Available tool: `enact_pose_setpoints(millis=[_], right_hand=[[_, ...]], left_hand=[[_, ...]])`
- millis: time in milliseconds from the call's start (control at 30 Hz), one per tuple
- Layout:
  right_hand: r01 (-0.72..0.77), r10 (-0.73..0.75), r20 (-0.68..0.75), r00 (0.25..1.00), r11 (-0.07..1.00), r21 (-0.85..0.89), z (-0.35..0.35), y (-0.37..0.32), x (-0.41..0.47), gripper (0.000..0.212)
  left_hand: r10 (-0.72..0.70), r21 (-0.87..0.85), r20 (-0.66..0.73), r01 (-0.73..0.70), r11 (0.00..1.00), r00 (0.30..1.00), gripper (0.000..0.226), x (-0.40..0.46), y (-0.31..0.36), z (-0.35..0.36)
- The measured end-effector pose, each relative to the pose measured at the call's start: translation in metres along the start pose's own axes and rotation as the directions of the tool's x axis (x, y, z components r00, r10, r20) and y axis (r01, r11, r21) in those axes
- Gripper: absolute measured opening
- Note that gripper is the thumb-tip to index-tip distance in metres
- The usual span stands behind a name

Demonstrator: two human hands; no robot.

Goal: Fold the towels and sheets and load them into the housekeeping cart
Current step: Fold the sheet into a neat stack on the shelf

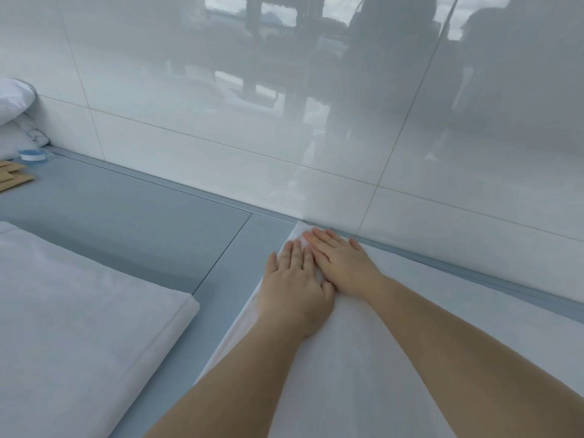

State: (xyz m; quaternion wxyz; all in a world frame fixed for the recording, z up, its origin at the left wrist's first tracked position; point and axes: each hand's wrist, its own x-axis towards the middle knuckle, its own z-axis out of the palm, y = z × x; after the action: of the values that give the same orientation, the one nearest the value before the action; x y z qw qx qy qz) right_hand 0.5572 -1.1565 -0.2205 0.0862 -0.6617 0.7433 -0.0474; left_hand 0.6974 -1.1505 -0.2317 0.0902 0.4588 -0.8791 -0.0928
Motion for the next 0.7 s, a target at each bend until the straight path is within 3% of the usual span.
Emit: enact_pose_setpoints(millis=[133, 300, 367, 567, 633, 700], right_hand=[[-0.039, 0.04, 0.015, 0.999, 0.999, -0.035, 0.003, -0.009, 0.002, 0.049], [0.159, -0.16, -0.025, 0.987, 0.987, -0.033, 0.012, -0.026, -0.02, 0.048], [0.172, -0.173, -0.014, 0.985, 0.984, -0.036, 0.011, -0.022, -0.029, 0.048], [-0.179, 0.182, 0.014, 0.983, 0.978, -0.102, -0.008, 0.066, -0.092, 0.05], [-0.338, 0.33, -0.075, 0.941, 0.931, -0.139, -0.014, 0.097, -0.127, 0.051], [-0.407, 0.377, -0.195, 0.905, 0.902, -0.146, -0.016, 0.107, -0.157, 0.051]], left_hand=[[-0.048, -0.001, 0.026, 0.048, 0.999, 0.999, 0.073, -0.012, 0.001, -0.003], [-0.095, 0.006, 0.002, 0.095, 0.995, 0.995, 0.078, -0.038, -0.005, -0.001], [-0.094, 0.022, 0.01, 0.094, 0.995, 0.995, 0.077, -0.041, -0.007, -0.001], [-0.096, 0.057, 0.069, 0.092, 0.994, 0.993, 0.076, -0.036, -0.004, -0.003], [-0.11, 0.107, 0.089, 0.1, 0.989, 0.99, 0.077, -0.033, 0.001, -0.005], [-0.152, 0.167, 0.085, 0.136, 0.976, 0.985, 0.081, -0.03, 0.016, -0.004]])
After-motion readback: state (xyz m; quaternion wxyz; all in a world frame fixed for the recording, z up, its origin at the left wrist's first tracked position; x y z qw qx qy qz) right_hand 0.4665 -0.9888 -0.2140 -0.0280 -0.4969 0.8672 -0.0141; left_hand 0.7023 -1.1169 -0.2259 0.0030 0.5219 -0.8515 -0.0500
